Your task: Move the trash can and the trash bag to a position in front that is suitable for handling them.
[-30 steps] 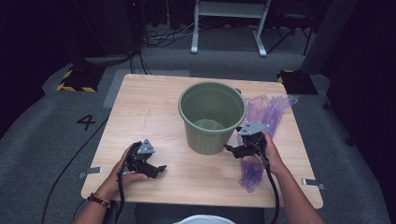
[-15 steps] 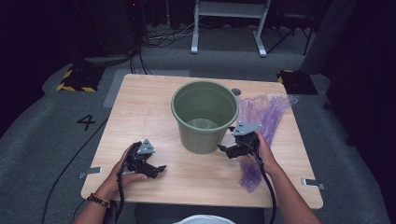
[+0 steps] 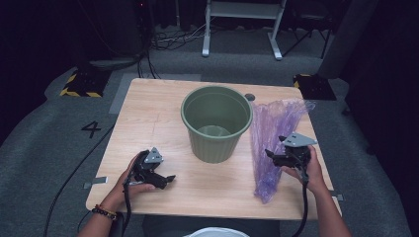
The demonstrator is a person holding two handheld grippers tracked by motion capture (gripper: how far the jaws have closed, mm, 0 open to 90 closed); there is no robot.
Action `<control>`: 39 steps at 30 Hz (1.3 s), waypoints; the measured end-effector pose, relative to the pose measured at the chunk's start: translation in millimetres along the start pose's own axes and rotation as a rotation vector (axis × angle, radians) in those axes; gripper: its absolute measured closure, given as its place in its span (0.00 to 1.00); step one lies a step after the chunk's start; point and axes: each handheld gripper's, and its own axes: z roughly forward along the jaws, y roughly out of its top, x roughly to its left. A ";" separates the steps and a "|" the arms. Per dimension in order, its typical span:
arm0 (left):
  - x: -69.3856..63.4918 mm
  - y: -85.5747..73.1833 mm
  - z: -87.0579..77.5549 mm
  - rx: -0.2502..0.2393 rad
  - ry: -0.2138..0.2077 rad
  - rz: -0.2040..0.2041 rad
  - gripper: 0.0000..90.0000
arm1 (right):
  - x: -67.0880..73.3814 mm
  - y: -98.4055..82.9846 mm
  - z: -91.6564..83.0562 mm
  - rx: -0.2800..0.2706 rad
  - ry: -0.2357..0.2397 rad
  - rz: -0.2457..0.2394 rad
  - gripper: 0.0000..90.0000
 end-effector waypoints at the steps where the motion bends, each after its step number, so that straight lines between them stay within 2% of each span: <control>1: 0.0 0.0 0.0 0.000 0.000 0.000 0.05 | -6.2 -6.4 -0.3 0.010 -0.018 0.018 0.28; 2: 0.0 0.0 0.0 0.000 0.000 0.000 0.05 | -12.5 -13.8 0.2 0.025 -0.043 0.036 0.26; 3: 0.0 0.0 0.0 0.000 0.000 0.000 0.05 | -20.9 -24.2 2.9 0.046 -0.056 0.076 0.24; 4: 0.0 0.0 0.0 0.000 0.000 0.000 0.05 | -20.9 -24.2 2.9 0.046 -0.056 0.076 0.24; 5: 0.0 0.0 0.0 0.000 0.000 0.000 0.05 | -26.5 -32.7 8.1 0.055 -0.027 0.126 0.23; 6: 0.0 0.0 0.0 0.000 0.000 0.000 0.05 | -26.5 -32.7 8.1 0.055 -0.027 0.126 0.23; 7: 0.0 0.0 0.0 0.000 0.000 0.000 0.05 | -29.8 -38.9 15.5 0.094 -0.013 0.139 0.21; 8: 0.0 0.0 0.0 0.000 0.000 0.000 0.05 | -29.8 -38.9 15.5 0.094 -0.013 0.139 0.21; 9: 0.0 0.0 0.0 0.000 0.000 0.000 0.05 | -33.5 -44.1 21.3 0.115 0.008 0.173 0.19; 10: 0.0 0.0 0.0 0.000 0.000 0.000 0.05 | -33.5 -44.1 21.3 0.115 0.008 0.173 0.19; 12: 0.0 0.0 0.0 0.000 0.000 0.000 0.05 | -39.1 -49.8 25.2 0.116 0.040 0.223 0.18; 14: 0.0 0.0 0.0 0.000 0.000 0.000 0.05 | -40.8 -52.5 28.2 0.137 0.040 0.235 0.18; 16: 0.0 0.0 0.0 0.000 0.000 0.000 0.05 | -41.5 -56.2 32.5 0.155 0.063 0.254 0.18; 18: 0.0 0.0 0.0 0.000 0.000 0.000 0.05 | -40.1 -58.4 34.8 0.162 0.066 0.248 0.19; 19: 0.0 0.0 0.0 0.000 0.000 0.000 0.05 | -36.8 -59.4 34.9 0.156 0.054 0.224 0.19; 21: 0.0 0.0 0.0 0.000 0.000 0.000 0.05 | -35.5 -59.5 34.2 0.153 0.059 0.223 0.20; 23: 0.0 0.0 0.0 0.000 0.000 0.000 0.05 | -31.2 -60.1 31.6 0.134 0.069 0.206 0.32; 24: 0.0 0.0 0.0 0.000 0.000 0.000 0.05 | -31.2 -60.1 31.6 0.134 0.069 0.206 0.32; 26: -0.1 0.0 0.0 0.000 0.000 0.000 0.05 | -28.9 -59.9 30.6 0.123 0.079 0.199 0.39; 27: 0.0 0.0 0.0 0.000 0.000 0.000 0.05 | -25.7 -58.4 30.0 0.115 0.092 0.191 0.51; 29: 0.0 0.0 0.0 0.000 0.000 0.000 0.05 | -24.1 -57.8 30.1 0.112 0.093 0.186 0.54; 34: 0.0 0.0 0.0 0.000 0.000 0.000 0.05 | -13.2 -51.0 31.1 0.122 0.122 0.158 0.76; 37: 0.0 0.0 0.0 0.000 0.000 0.000 0.05 | -10.7 -49.5 32.0 0.121 0.128 0.153 0.79; 39: 0.0 0.0 0.0 0.000 0.000 0.000 0.05 | -8.3 -48.1 33.1 0.119 0.133 0.146 0.85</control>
